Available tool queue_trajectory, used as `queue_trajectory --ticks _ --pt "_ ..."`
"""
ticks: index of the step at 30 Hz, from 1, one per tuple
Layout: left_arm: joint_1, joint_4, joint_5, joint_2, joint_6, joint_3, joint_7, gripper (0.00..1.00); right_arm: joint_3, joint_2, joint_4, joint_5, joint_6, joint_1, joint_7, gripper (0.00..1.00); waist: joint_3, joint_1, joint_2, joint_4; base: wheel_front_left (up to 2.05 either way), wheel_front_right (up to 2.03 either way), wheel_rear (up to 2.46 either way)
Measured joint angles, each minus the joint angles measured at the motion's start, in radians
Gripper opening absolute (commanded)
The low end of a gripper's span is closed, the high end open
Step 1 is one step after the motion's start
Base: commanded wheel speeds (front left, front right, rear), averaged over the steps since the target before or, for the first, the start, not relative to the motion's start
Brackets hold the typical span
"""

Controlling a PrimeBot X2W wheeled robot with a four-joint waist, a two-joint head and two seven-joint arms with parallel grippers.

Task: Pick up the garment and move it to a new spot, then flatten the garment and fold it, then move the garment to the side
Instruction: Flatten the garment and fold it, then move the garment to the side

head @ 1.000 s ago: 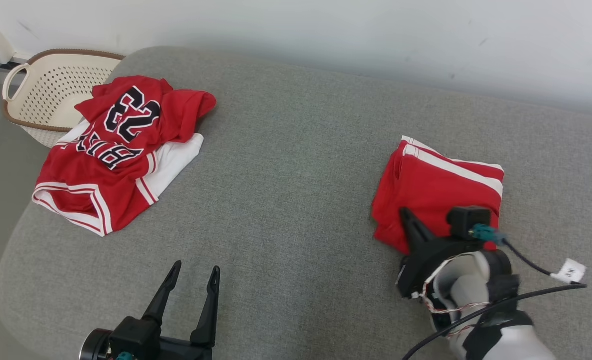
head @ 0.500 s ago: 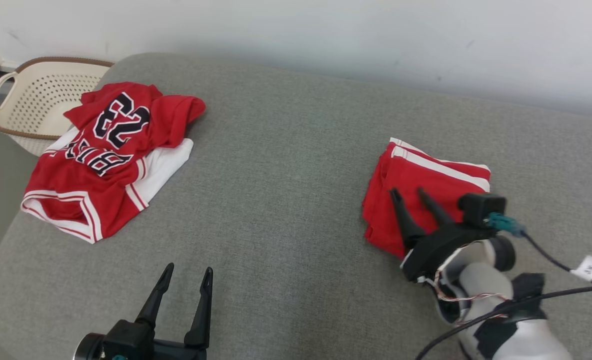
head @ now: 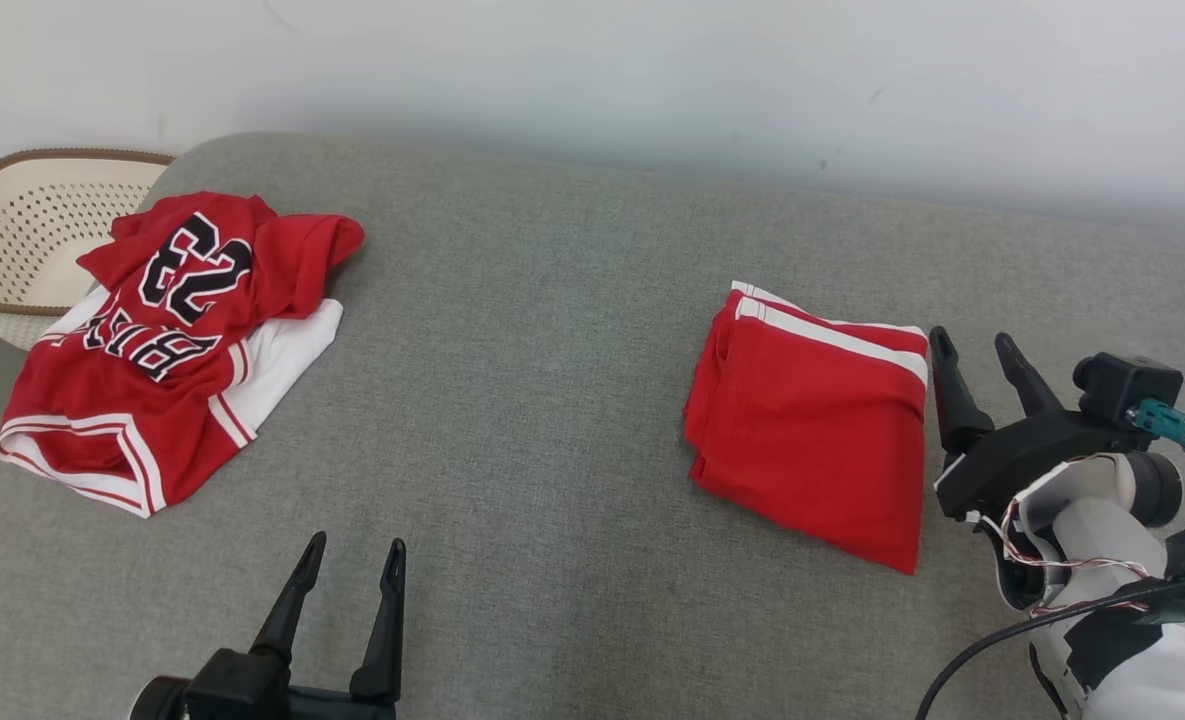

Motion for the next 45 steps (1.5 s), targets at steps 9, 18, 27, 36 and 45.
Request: queue_trajectory --ticks 9,18,27,36,45 --pt "0.004 -0.003 0.005 0.001 -0.008 0.006 0.0 1.0 0.036 0.022 0.137 0.088 0.0 -0.02 0.064 1.0 0.004 0.0 0.0 -0.005 0.0 0.0 0.0" --pt "0.002 -0.002 0.006 0.0 -0.015 0.001 0.0 1.0 0.084 0.039 0.216 0.159 0.0 -0.044 0.112 1.0 0.025 0.0 0.0 0.006 0.0 0.0 0.0" --pt "-0.003 -0.001 0.006 0.0 -0.016 0.0 0.0 1.0 0.133 0.061 0.258 0.236 0.0 -0.07 0.166 1.0 0.041 -0.0001 0.0 0.016 0.0 0.0 0.0" --pt "-0.013 -0.002 0.002 0.0 -0.011 0.004 0.0 1.0 0.198 0.05 0.255 0.257 0.0 -0.1 0.126 0.0 0.06 0.0 -0.0001 0.012 0.0 0.0 0.0" --pt "-0.015 -0.01 0.008 0.001 -0.016 0.015 0.0 1.0 0.306 -0.016 0.221 0.245 0.0 -0.145 0.111 0.0 0.062 0.0 0.0 -0.041 0.0 0.0 0.0"
